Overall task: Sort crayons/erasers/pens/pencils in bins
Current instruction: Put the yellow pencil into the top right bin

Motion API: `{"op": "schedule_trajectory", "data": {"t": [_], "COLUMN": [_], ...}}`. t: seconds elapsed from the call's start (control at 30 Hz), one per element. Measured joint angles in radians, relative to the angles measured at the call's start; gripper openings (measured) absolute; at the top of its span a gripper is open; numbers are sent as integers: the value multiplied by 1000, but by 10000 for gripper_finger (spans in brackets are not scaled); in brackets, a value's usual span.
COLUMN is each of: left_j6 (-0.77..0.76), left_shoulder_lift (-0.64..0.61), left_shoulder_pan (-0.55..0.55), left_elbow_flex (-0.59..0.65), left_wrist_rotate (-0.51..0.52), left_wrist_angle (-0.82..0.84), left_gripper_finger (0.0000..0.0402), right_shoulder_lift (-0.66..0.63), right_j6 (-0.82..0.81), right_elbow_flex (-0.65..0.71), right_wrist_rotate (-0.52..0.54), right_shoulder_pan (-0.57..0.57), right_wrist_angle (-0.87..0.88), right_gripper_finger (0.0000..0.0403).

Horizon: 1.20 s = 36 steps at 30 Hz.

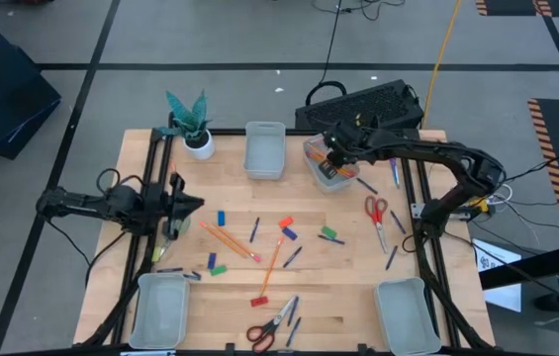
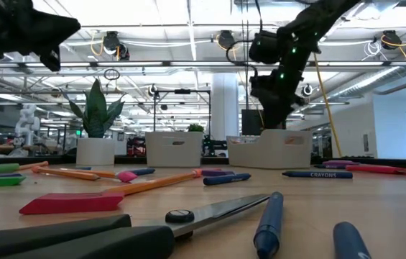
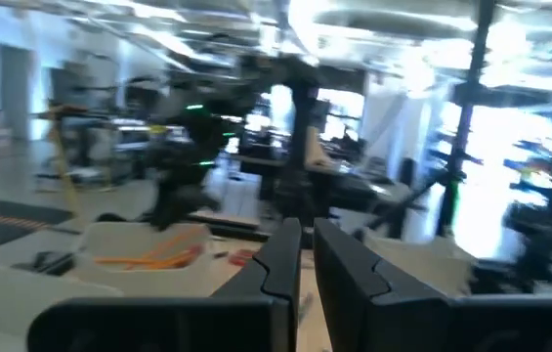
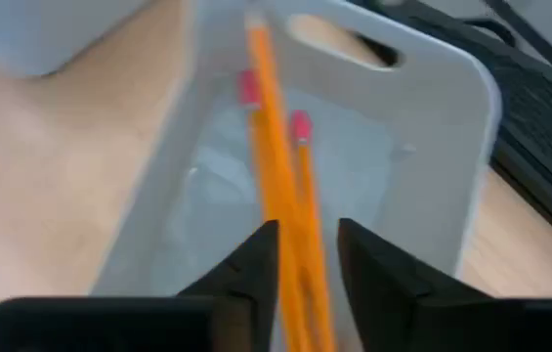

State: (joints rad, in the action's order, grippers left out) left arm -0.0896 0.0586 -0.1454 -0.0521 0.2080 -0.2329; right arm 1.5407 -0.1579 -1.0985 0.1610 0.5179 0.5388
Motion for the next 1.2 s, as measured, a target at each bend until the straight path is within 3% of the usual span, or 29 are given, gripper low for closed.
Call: {"op": "schedule_trajectory", "data": {"t": [0.17,0.37,0.57,0.8,1.0,1.2], "left_j6": [-2,38,41,1,-20,-15], "left_shoulder_lift": [0,0,17,205,416,596], "left_shoulder_pan": [0,0,0,0,0,0], "left_elbow_flex": [0,0,0,0,0,-10], "left_wrist_rotate": [20,20,22,82,191,236], "left_wrist_angle": [3,24,30,-28,-192,-300], "left_gripper_finger": [37,37,37,37,40,103], "right_shoulder_lift": [-103,-142,-101,-11,11,-46], "right_j6": [249,371,441,530,609,656], "right_elbow_flex": [-1,1,100,137,137,137], "right_wrist_rotate": [-87,-215,-214,-19,42,75], "right_shoulder_pan": [-112,-296,-369,-311,-256,-284], "right_wrist_angle": [120,291,154,23,-208,-251], "right_gripper_finger": [154,142,120,110,110,110]}}
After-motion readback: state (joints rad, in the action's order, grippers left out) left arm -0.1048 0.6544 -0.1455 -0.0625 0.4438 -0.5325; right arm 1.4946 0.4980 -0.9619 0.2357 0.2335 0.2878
